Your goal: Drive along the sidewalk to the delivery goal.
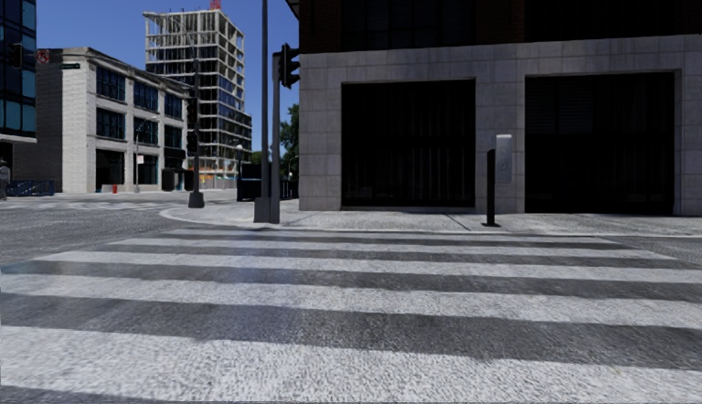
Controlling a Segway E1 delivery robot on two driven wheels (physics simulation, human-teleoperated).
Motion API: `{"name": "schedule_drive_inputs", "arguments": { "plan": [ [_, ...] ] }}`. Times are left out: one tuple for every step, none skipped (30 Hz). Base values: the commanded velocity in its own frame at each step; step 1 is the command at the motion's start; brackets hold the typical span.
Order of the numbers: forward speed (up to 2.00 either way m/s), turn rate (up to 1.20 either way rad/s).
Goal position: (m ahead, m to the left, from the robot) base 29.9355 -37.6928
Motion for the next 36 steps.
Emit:
{"name": "schedule_drive_inputs", "arguments": {
  "plan": [
    [2.0,0.0],
    [2.0,0.0],
    [2.0,0.0],
    [2.0,0.0],
    [2.0,0.0],
    [2.0,0.0],
    [2.0,0.0],
    [2.0,0.0],
    [2.0,0.0],
    [2.0,0.0],
    [2.0,0.0],
    [2.0,0.0],
    [2.0,0.0],
    [2.0,0.0],
    [2.0,0.0],
    [2.0,0.0],
    [2.0,0.0],
    [2.0,0.0],
    [2.0,0.0],
    [2.0,0.0],
    [2.0,0.0],
    [2.0,0.0],
    [2.0,0.0],
    [1.97,0.0],
    [1.89,0.0],
    [1.89,0.0],
    [1.8,0.0],
    [1.71,0.0],
    [1.68,0.0],
    [1.68,0.0],
    [1.67,0.0],
    [1.66,0.0],
    [1.66,0.0],
    [1.65,0.0],
    [1.65,0.0],
    [1.65,0.0]
  ]
}}
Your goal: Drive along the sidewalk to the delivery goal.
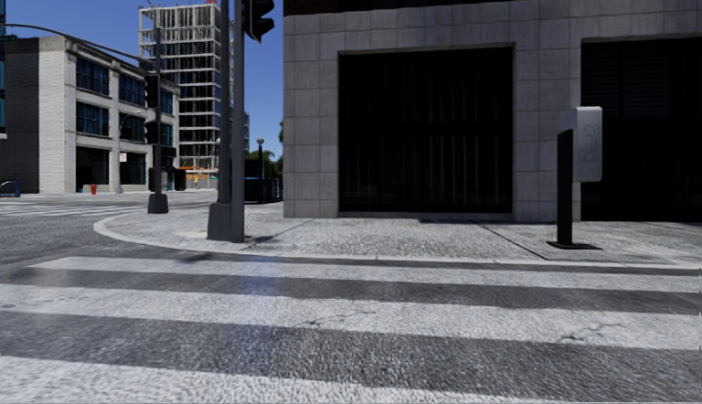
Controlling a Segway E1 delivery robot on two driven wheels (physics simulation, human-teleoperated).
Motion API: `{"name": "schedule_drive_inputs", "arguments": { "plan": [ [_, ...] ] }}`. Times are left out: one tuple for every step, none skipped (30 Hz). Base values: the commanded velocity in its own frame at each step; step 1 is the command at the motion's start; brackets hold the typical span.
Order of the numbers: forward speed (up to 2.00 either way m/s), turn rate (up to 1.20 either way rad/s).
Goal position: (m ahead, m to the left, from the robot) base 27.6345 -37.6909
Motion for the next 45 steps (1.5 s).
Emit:
{"name": "schedule_drive_inputs", "arguments": {
  "plan": [
    [1.65,0.0],
    [1.65,0.0],
    [1.64,0.0],
    [1.64,0.0],
    [1.64,0.0],
    [1.64,-0.04],
    [1.64,-0.13],
    [1.64,-0.13],
    [1.64,-0.2],
    [1.64,-0.23],
    [1.64,-0.26],
    [1.64,-0.26],
    [1.64,-0.28],
    [1.64,-0.28],
    [1.64,-0.28],
    [1.64,-0.28],
    [1.64,-0.28],
    [1.64,-0.28],
    [1.64,-0.28],
    [1.64,-0.28],
    [1.64,-0.28],
    [1.64,-0.28],
    [1.64,-0.28],
    [1.64,-0.28],
    [1.64,-0.28],
    [1.64,-0.28],
    [1.64,-0.28],
    [1.64,-0.28],
    [1.64,-0.28],
    [1.64,-0.28],
    [1.61,-0.28],
    [1.56,-0.28],
    [1.56,-0.28],
    [1.52,-0.28],
    [1.49,-0.28],
    [1.48,-0.28],
    [1.48,-0.28],
    [1.48,-0.29],
    [1.48,-0.29],
    [1.48,-0.3],
    [1.48,-0.3],
    [1.48,-0.31],
    [1.48,-0.32],
    [1.48,-0.33],
    [1.48,-0.33]
  ]
}}
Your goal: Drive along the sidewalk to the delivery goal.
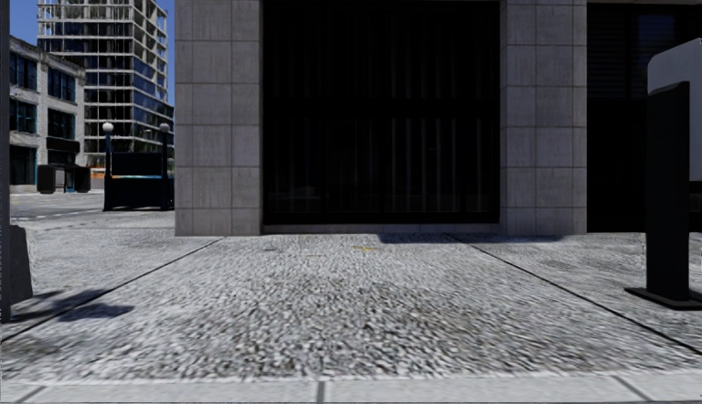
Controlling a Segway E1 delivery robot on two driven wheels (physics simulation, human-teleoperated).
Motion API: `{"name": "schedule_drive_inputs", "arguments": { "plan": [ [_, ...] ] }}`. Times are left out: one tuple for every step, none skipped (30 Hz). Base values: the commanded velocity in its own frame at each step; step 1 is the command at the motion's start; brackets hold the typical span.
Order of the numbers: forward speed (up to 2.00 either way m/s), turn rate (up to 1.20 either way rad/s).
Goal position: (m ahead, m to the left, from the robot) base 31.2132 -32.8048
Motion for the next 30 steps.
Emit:
{"name": "schedule_drive_inputs", "arguments": {
  "plan": [
    [1.48,-0.34],
    [1.48,-0.37],
    [1.48,-0.41],
    [1.47,-0.44],
    [1.47,-0.44],
    [1.46,-0.46],
    [1.45,-0.47],
    [1.45,-0.48],
    [1.45,-0.48],
    [1.45,-0.49],
    [1.44,-0.49],
    [1.43,-0.49],
    [1.43,-0.49],
    [1.43,-0.49],
    [1.43,-0.5],
    [1.43,-0.5],
    [1.42,-0.5],
    [1.42,-0.5],
    [1.42,-0.51],
    [1.42,-0.51],
    [1.4,-0.51],
    [1.4,-0.51],
    [1.39,-0.52],
    [1.38,-0.52],
    [1.38,-0.52],
    [1.37,-0.52],
    [1.37,-0.52],
    [1.35,-0.53],
    [1.33,-0.55],
    [1.28,-0.58]
  ]
}}
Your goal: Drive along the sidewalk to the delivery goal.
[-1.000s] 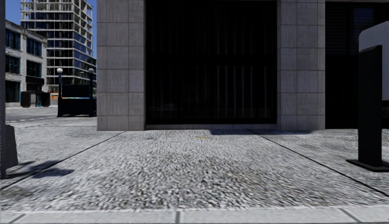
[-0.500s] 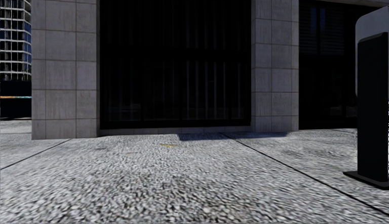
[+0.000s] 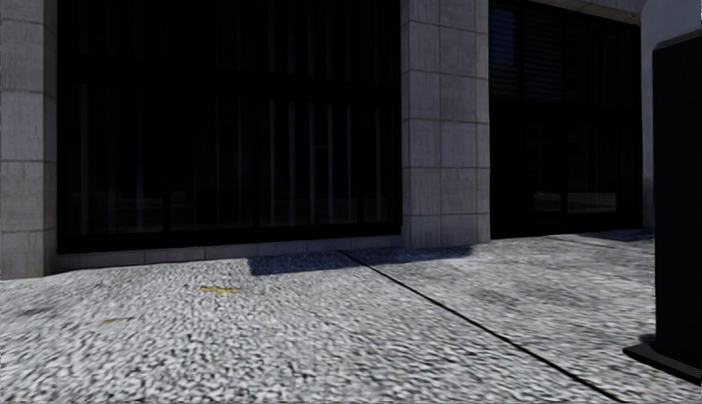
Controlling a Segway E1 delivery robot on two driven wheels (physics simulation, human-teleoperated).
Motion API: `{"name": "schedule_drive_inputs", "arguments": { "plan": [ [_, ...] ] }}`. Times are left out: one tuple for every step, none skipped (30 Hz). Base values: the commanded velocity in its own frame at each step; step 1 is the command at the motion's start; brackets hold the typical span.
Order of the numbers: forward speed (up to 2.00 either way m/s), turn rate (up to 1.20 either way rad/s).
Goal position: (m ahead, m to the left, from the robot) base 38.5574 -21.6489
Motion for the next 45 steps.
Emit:
{"name": "schedule_drive_inputs", "arguments": {
  "plan": [
    [1.28,-0.58],
    [1.19,-0.61],
    [1.16,-0.64],
    [1.15,-0.65],
    [1.15,-0.65],
    [1.14,-0.65],
    [1.14,-0.65],
    [1.14,-0.65],
    [1.14,-0.65],
    [1.14,-0.65],
    [1.14,-0.65],
    [1.14,-0.65],
    [1.14,-0.65],
    [1.14,-0.65],
    [1.14,-0.5],
    [1.14,-0.5],
    [1.14,-0.39],
    [1.14,-0.32],
    [1.16,-0.29],
    [1.16,-0.29],
    [1.16,-0.28],
    [1.16,-0.28],
    [1.16,-0.34],
    [1.16,-0.43],
    [1.16,-0.43],
    [1.16,-0.47],
    [1.16,-0.49],
    [1.16,-0.49],
    [1.16,-0.49],
    [1.16,-0.49],
    [1.16,-0.49],
    [1.16,-0.49],
    [1.16,-0.54],
    [1.16,-0.54],
    [1.16,-0.58],
    [1.16,-0.6],
    [1.16,-0.6],
    [1.16,-0.6],
    [1.16,-0.6],
    [1.16,-0.6],
    [1.16,-0.6],
    [1.16,-0.6],
    [1.16,-0.6],
    [1.16,-0.6],
    [1.18,-0.6]
  ]
}}
